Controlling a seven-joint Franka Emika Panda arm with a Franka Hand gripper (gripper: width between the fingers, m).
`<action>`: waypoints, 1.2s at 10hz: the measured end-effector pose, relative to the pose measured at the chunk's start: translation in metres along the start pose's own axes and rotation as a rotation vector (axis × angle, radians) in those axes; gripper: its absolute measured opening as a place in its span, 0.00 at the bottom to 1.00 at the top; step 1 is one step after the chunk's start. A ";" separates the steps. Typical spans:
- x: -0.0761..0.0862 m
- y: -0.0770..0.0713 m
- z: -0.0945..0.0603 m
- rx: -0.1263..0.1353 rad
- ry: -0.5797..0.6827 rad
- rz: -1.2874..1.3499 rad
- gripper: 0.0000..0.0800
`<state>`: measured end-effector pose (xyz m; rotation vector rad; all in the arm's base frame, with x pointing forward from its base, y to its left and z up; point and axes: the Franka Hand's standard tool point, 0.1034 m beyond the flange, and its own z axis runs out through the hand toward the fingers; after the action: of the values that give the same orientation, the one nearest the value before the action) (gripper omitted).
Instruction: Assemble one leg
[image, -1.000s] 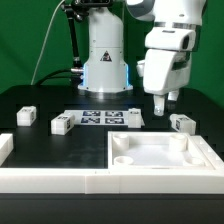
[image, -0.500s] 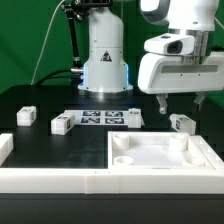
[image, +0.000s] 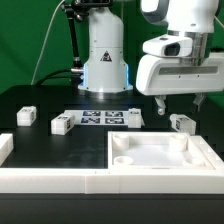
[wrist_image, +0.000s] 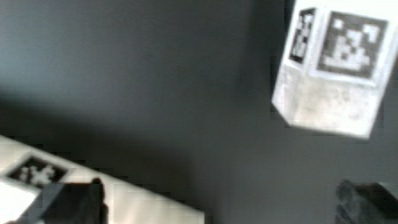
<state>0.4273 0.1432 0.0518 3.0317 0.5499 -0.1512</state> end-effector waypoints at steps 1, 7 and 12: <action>-0.004 -0.011 0.002 -0.001 -0.077 -0.019 0.81; -0.009 -0.012 0.008 -0.035 -0.573 -0.022 0.81; -0.012 -0.015 0.022 -0.073 -0.780 0.137 0.81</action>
Offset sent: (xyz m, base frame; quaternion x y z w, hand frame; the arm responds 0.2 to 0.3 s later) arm -0.0044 0.0118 -0.0005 0.0207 -0.1825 0.0145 0.9829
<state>0.4094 0.1516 0.0308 2.6061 0.2608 -1.1894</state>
